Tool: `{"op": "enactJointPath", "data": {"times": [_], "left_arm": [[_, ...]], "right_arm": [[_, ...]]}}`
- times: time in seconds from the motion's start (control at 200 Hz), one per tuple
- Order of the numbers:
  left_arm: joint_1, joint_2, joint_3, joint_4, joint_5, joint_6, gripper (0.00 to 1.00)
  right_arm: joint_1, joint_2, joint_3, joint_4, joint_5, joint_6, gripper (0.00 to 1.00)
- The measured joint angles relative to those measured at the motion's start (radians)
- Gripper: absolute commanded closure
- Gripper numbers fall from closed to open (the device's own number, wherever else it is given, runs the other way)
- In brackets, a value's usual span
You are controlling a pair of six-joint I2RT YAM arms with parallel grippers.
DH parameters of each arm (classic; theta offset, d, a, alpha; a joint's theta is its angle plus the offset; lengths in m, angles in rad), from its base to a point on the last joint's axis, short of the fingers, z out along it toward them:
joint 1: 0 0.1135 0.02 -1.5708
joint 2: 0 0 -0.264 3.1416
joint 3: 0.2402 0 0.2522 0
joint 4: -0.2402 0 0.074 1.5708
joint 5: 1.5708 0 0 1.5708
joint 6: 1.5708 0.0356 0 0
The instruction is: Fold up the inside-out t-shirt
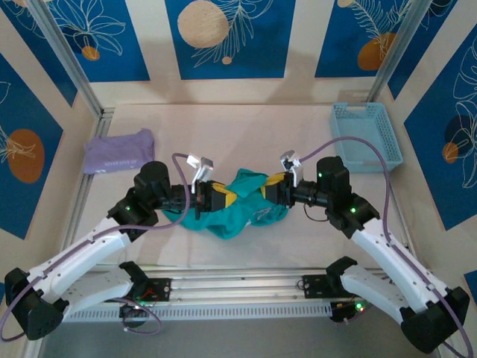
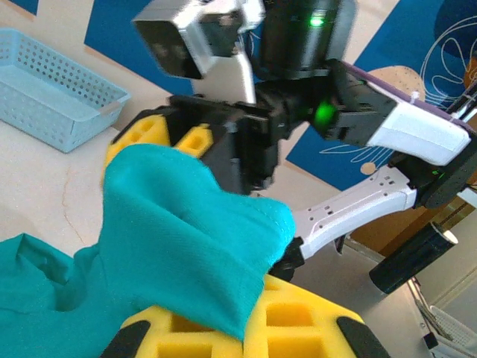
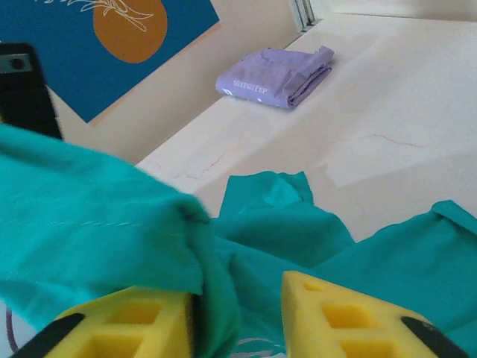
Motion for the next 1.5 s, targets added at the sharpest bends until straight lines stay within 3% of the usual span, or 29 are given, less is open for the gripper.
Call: {"op": "enactJointPath", "data": {"times": [0.275, 0.38, 0.425, 0.525, 0.595, 0.65, 0.775, 0.86, 0.95, 1.185, 1.355, 1.5], "left_arm": [[0.000, 0.030, 0.000, -0.004, 0.003, -0.001, 0.99], [0.001, 0.031, 0.001, -0.010, 0.015, 0.000, 0.99], [0.001, 0.031, 0.004, -0.023, 0.019, 0.000, 0.99], [0.007, 0.031, 0.014, -0.053, 0.024, 0.003, 0.99], [0.023, 0.029, 0.014, -0.053, 0.033, 0.002, 0.96], [0.045, 0.026, 0.013, -0.043, 0.047, -0.014, 0.92], [0.100, 0.014, -0.006, 0.032, 0.072, -0.076, 0.70], [0.128, 0.010, -0.011, 0.044, 0.064, -0.110, 0.63], [0.142, 0.000, -0.007, -0.015, -0.015, -0.092, 0.53], [0.140, -0.068, 0.032, -0.310, -0.386, 0.019, 0.36], [0.099, -0.144, 0.055, -0.445, -0.562, 0.061, 0.36], [0.014, -0.147, 0.087, -0.472, -0.576, 0.095, 0.37]], "right_arm": [[0.165, -0.077, 0.000, -0.021, 0.274, -0.182, 0.46], [0.171, -0.030, 0.002, 0.005, 0.306, -0.222, 0.46], [0.171, -0.005, 0.006, 0.013, 0.303, -0.231, 0.54], [0.171, 0.029, 0.026, 0.029, 0.245, -0.236, 0.88], [0.161, 0.046, 0.055, 0.037, 0.151, -0.217, 1.00], [0.149, 0.059, 0.081, 0.048, 0.058, -0.183, 1.00], [0.129, 0.083, 0.108, 0.108, -0.121, -0.081, 1.00], [0.127, 0.105, 0.108, 0.160, -0.203, 0.014, 1.00], [0.127, 0.130, 0.108, 0.213, -0.233, 0.120, 1.00], [0.132, 0.201, 0.104, 0.330, -0.208, 0.352, 1.00], [0.142, 0.229, 0.102, 0.348, -0.145, 0.423, 1.00], [0.149, 0.242, 0.102, 0.354, -0.111, 0.441, 1.00]]}}
